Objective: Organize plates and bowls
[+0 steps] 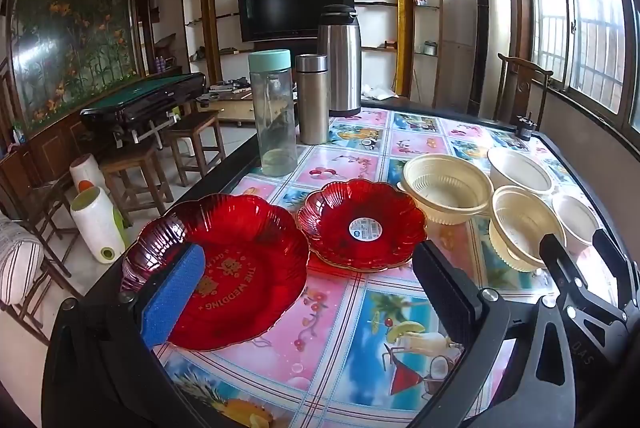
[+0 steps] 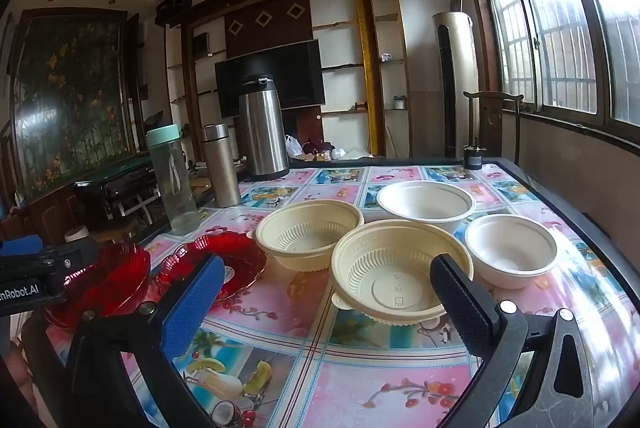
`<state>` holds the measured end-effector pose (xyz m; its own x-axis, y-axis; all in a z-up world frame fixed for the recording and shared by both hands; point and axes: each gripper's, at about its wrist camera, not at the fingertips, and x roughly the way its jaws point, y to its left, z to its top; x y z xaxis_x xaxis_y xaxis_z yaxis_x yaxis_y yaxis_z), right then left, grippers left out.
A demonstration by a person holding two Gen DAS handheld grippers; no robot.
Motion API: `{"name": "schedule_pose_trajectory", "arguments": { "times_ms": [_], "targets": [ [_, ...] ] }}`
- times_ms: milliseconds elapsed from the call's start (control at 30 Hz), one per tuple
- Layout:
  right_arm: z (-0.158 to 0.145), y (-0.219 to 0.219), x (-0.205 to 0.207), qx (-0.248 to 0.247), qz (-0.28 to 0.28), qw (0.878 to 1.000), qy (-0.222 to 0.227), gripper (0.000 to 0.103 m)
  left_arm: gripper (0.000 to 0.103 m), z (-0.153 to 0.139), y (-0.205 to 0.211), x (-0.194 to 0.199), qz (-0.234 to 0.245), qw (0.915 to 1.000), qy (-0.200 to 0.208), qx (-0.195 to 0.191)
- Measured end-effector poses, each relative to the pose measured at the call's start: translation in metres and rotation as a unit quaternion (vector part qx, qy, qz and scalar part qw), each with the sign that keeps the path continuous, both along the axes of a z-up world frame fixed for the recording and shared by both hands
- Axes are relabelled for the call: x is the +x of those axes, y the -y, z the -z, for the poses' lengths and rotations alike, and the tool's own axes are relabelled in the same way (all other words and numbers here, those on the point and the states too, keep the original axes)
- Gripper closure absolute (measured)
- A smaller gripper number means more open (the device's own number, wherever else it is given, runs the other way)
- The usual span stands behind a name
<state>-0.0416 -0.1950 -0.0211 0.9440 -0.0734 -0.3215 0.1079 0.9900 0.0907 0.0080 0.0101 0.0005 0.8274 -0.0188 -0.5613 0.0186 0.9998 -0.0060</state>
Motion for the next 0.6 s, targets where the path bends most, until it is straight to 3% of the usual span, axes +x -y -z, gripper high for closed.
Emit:
{"name": "schedule_pose_trajectory", "arguments": {
  "times_ms": [33, 600],
  "targets": [
    [0.0001, 0.0000, 0.0001, 0.000, 0.000, 1.000, -0.001, 0.000, 0.000, -0.0016, 0.0076, -0.0079, -0.008, 0.9997, 0.016, 0.014],
    [0.0016, -0.0008, 0.0012, -0.002, 0.000, 1.000, -0.003, 0.000, 0.000, 0.0017, 0.0066, -0.0078, -0.009, 0.9998, 0.010, 0.016]
  ]
}}
